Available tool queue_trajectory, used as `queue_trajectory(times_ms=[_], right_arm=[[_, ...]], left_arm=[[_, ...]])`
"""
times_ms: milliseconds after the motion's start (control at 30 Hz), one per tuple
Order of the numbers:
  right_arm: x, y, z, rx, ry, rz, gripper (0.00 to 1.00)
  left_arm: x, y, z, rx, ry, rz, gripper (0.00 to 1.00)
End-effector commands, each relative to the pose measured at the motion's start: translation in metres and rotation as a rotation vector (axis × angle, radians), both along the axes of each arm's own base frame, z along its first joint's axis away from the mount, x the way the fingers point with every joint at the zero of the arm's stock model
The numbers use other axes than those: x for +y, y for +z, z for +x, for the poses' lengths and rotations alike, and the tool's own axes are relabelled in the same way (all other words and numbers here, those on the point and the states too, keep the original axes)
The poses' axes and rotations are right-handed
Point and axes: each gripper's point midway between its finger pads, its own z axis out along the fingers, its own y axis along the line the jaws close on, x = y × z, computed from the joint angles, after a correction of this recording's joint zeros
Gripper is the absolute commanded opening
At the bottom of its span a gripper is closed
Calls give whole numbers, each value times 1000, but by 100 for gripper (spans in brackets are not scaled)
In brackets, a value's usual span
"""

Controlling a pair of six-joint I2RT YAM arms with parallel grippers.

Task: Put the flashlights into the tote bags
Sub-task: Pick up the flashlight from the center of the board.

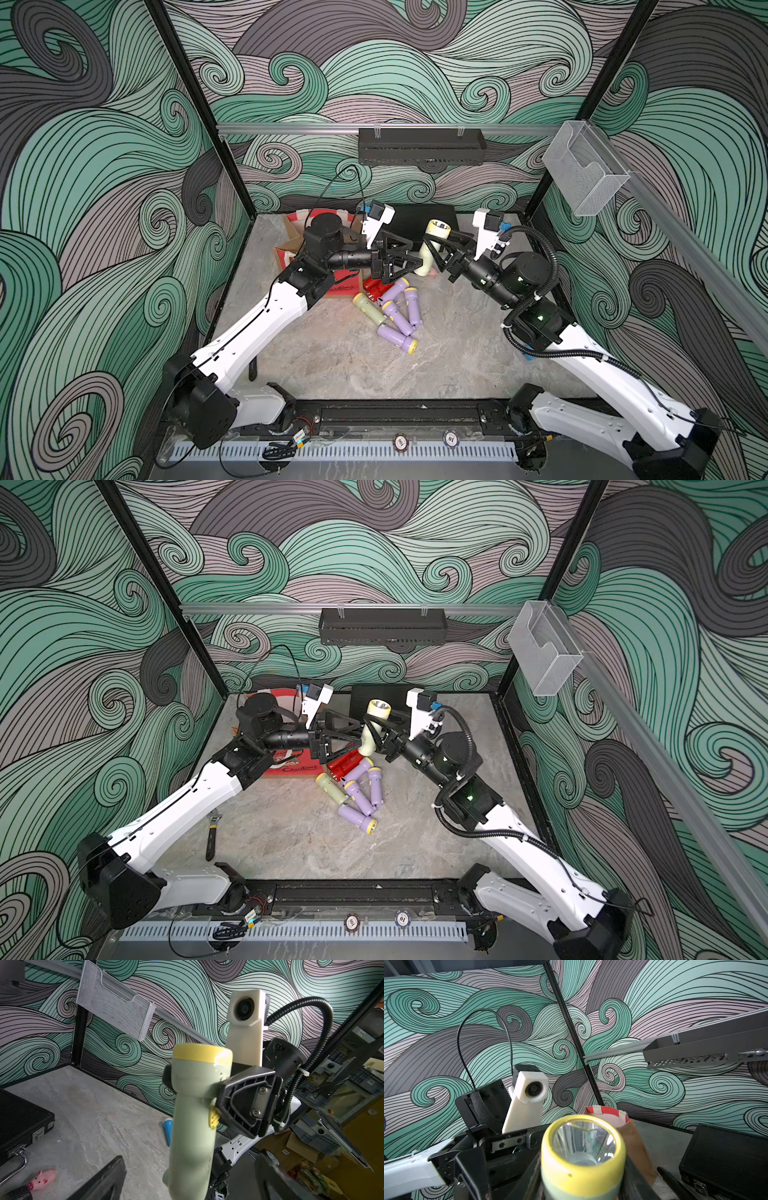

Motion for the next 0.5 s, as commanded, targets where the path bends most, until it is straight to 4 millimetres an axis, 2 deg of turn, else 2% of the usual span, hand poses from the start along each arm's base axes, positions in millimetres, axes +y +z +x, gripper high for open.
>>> queue_trajectory(times_ms=[0, 467], right_arm=[[2, 26, -11, -64, 59, 74, 0], [5, 18, -9, -48, 69, 70, 0]], left_arm=[[-9, 18, -10, -61, -66, -36, 93], [-24, 18, -3, -64, -95, -33, 62]])
